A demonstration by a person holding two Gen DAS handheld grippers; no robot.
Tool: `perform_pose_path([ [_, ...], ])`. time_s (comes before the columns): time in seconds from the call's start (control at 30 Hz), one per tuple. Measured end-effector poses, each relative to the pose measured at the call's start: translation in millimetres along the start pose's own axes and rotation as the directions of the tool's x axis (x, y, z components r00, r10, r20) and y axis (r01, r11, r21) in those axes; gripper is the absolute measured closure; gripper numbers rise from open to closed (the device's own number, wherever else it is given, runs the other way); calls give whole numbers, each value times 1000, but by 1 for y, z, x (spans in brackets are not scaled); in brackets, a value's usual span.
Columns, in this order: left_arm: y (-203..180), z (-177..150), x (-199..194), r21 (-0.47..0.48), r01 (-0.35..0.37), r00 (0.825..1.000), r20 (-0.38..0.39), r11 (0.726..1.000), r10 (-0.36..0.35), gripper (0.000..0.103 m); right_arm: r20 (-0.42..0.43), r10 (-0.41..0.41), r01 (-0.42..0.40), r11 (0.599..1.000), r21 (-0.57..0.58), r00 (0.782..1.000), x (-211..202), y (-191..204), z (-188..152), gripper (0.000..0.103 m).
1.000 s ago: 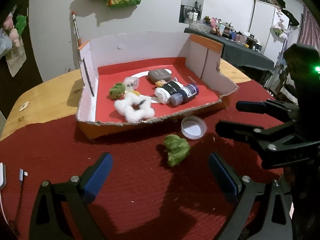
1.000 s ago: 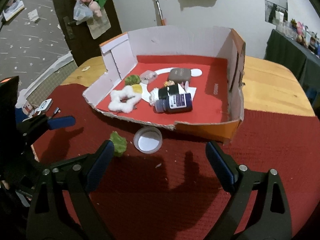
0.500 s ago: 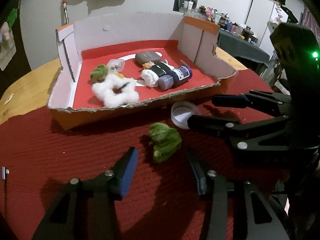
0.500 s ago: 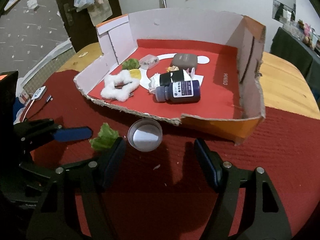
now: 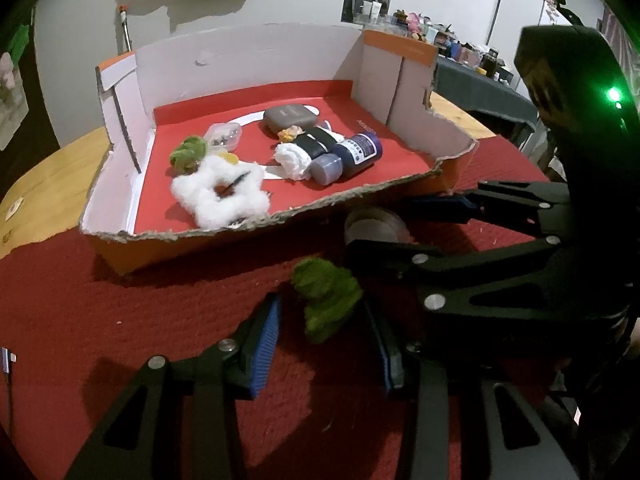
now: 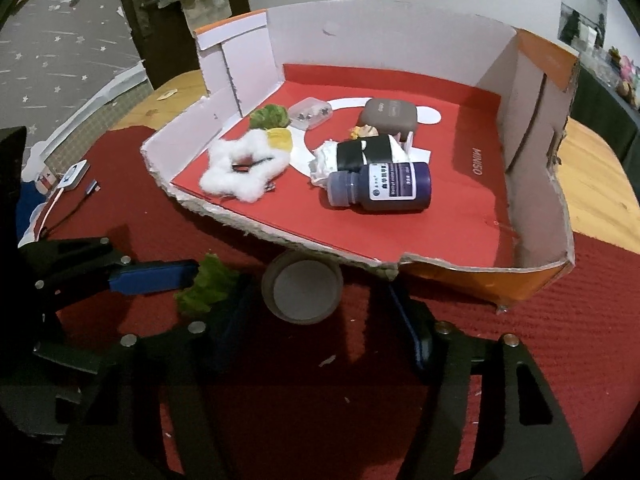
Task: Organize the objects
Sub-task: 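Close left gripper on the green fuzzy ball while right gripper grasps the clear lid, then carry the green ball and clear lid with both grippers into the box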
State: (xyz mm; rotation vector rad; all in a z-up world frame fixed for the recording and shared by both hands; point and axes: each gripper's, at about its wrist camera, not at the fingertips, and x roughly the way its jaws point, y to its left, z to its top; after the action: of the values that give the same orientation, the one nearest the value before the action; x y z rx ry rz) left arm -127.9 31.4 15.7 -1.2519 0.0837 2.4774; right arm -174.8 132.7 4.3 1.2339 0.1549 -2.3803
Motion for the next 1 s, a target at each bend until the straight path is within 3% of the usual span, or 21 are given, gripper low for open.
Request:
perform_pose_path([
  [0.13, 1, 1, -1, -3, -4, 1000, 2, 1000, 4, 74, 1, -2, 2, 1000, 13, 1000, -4, -4, -2, 63],
  [1.0, 20, -1, -37, -64, 26, 998, 50, 998, -23, 74, 61, 86, -87, 996, 14, 994, -47, 10, -9, 63],
])
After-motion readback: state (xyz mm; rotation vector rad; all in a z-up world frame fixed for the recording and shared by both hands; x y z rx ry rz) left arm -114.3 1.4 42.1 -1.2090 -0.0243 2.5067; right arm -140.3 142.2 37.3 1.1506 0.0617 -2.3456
